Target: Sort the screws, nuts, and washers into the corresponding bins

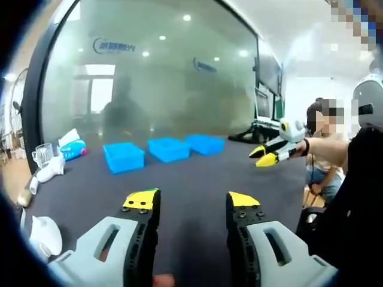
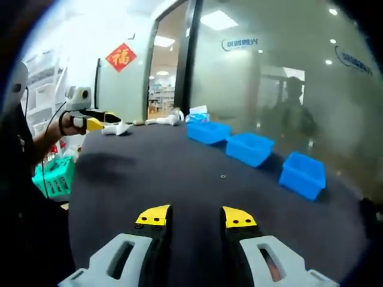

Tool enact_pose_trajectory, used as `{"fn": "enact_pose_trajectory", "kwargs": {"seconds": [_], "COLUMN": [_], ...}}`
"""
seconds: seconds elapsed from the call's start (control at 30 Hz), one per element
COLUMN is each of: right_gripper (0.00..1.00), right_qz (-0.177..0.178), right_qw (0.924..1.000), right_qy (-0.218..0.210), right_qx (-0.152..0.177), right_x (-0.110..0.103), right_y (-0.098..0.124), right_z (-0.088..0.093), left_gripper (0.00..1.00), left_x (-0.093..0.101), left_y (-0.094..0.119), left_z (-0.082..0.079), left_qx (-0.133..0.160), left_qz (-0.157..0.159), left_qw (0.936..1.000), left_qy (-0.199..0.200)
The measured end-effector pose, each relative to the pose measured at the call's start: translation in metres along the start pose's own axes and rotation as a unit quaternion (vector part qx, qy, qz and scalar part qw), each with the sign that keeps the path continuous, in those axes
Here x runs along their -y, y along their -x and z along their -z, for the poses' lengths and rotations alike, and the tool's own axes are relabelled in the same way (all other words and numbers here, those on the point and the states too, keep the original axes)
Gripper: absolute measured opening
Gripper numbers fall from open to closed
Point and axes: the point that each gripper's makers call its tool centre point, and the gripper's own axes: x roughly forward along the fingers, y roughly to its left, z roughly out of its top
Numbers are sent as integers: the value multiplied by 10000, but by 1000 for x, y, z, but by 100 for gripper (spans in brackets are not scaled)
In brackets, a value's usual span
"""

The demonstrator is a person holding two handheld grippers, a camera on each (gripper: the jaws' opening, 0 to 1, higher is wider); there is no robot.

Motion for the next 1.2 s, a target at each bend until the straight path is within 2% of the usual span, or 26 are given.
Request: {"fn": "enact_pose_trajectory", "kwargs": {"seconds": [0.23,0.37,0.6,0.9,1.0,1.2], "right_gripper": [28,27,24,22,21,18], "right_qz": [-223,-380,-496,-763,-801,-771], "right_qw": [9991,9968,9924,9825,9798,9787], "right_qy": [-28,179,420,532,587,418], "right_qx": [-357,-677,-1045,-1613,-1737,-1857], "right_x": [3,11,31,39,40,46], "right_y": [-21,-40,-83,-124,-134,-147], "right_z": [-8,-11,-17,-10,-7,0], "left_gripper": [43,43,43,43,43,43], "left_x": [2,4,8,3,3,3], "left_y": [-1,-1,-4,0,1,2], "left_z": [3,4,10,12,12,16], "left_qx": [-30,-33,-86,-63,-10,-1], "left_qz": [36,62,123,48,15,4], "left_qw": [10000,10000,9999,10000,10000,9999], "left_qy": [-17,-14,-24,27,87,149]}}
